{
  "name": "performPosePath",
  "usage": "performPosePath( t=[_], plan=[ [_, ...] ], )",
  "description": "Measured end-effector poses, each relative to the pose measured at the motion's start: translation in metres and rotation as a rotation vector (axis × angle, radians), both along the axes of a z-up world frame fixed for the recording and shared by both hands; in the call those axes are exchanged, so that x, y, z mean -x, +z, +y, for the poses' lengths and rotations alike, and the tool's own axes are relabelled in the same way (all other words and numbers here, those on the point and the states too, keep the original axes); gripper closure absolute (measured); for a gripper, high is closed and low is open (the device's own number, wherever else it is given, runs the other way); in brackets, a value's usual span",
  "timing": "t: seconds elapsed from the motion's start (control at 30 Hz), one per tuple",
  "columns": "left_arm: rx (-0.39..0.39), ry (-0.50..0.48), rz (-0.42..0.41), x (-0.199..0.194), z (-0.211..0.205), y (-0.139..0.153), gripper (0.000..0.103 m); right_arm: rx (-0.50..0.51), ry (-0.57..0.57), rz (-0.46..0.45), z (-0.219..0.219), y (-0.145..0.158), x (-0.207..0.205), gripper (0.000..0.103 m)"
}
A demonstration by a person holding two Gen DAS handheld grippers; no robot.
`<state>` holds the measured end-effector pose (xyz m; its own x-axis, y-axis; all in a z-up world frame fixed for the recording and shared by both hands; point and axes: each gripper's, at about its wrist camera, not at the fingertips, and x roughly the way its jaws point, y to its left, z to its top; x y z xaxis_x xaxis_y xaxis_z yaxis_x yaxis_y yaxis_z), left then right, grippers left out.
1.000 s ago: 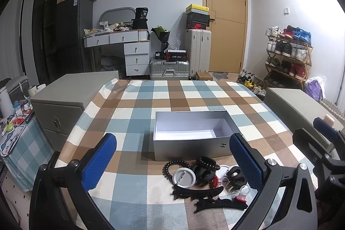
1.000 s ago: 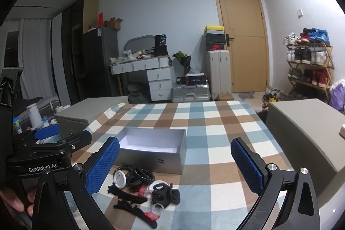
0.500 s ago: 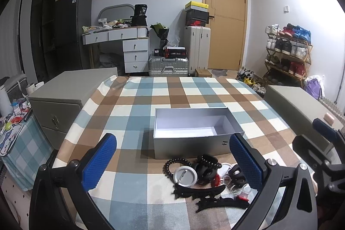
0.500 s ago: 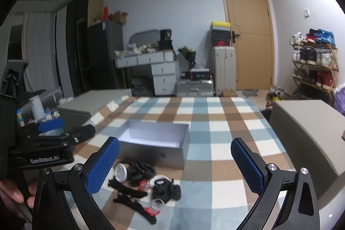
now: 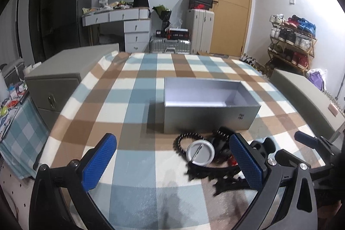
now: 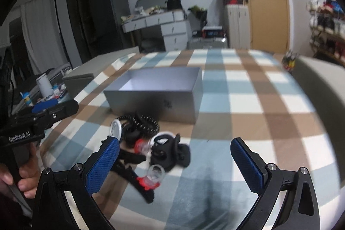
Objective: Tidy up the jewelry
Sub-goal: 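Lower the right gripper onto the black claw clip and close it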
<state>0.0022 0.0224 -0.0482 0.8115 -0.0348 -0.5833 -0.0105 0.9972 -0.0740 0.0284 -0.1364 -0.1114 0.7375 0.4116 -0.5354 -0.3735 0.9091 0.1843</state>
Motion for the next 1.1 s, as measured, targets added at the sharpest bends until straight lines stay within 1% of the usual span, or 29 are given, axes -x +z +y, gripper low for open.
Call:
performPosePath(
  t=[0.1, 0.17, 0.2, 0.23, 0.27, 0.33, 0.37, 0.4, 0.43, 0.5, 0.53, 0.6, 0.67, 0.7, 0.8, 1.0, 1.1],
  plan=[
    [0.000, -0.001, 0.014, 0.001, 0.002, -0.005, 0.001, -0.026, 0.008, 0.033, 0.000, -0.005, -0.005, 0.002],
    [0.002, 0.000, 0.023, 0.001, 0.005, -0.008, 0.001, -0.039, 0.016, 0.060, 0.001, -0.009, -0.009, 0.009],
    [0.005, 0.001, 0.026, 0.001, 0.006, -0.009, 0.001, -0.043, 0.021, 0.074, 0.002, -0.010, -0.011, 0.015],
    [0.009, 0.000, 0.030, 0.001, 0.007, -0.010, 0.001, -0.043, 0.023, 0.083, 0.003, -0.012, -0.014, 0.019],
    [0.010, -0.001, 0.034, 0.001, 0.007, -0.011, 0.001, -0.045, 0.026, 0.097, 0.004, -0.014, -0.015, 0.021],
    [0.012, -0.004, 0.040, 0.002, 0.008, -0.012, 0.001, -0.055, 0.029, 0.112, 0.004, -0.017, -0.016, 0.032],
    [0.013, -0.006, 0.042, 0.001, 0.008, -0.013, 0.001, -0.058, 0.028, 0.117, 0.003, -0.018, -0.017, 0.034],
    [0.014, -0.009, 0.043, 0.002, 0.008, -0.014, 0.001, -0.062, 0.025, 0.123, 0.002, -0.019, -0.018, 0.041],
    [0.015, -0.014, 0.045, 0.002, 0.008, -0.014, 0.001, -0.063, 0.024, 0.128, 0.002, -0.021, -0.019, 0.049],
    [0.020, -0.020, 0.045, 0.002, 0.009, -0.014, 0.001, -0.069, 0.033, 0.145, 0.001, -0.024, -0.021, 0.059],
    [0.023, -0.022, 0.047, 0.001, 0.010, -0.014, 0.001, -0.075, 0.040, 0.152, 0.000, -0.025, -0.022, 0.062],
    [0.032, -0.030, 0.055, -0.002, 0.011, -0.015, 0.001, -0.120, 0.066, 0.166, -0.005, -0.028, -0.023, 0.068],
    [0.043, -0.042, 0.059, -0.004, 0.011, -0.015, 0.001, -0.137, 0.070, 0.166, -0.007, -0.029, -0.023, 0.071],
    [0.044, -0.048, 0.060, -0.005, 0.011, -0.015, 0.001, -0.139, 0.072, 0.160, -0.008, -0.028, -0.022, 0.077],
    [0.035, -0.068, 0.073, -0.010, 0.007, -0.018, 0.001, -0.147, 0.067, 0.149, -0.010, -0.026, -0.021, 0.080],
    [0.001, -0.139, 0.112, -0.024, -0.006, -0.026, 0.001, -0.159, 0.064, 0.140, -0.014, -0.026, -0.019, 0.081],
    [-0.028, -0.159, 0.109, -0.026, -0.011, -0.026, 0.001, -0.182, 0.068, 0.133, -0.018, -0.025, -0.016, 0.082]
  ],
)
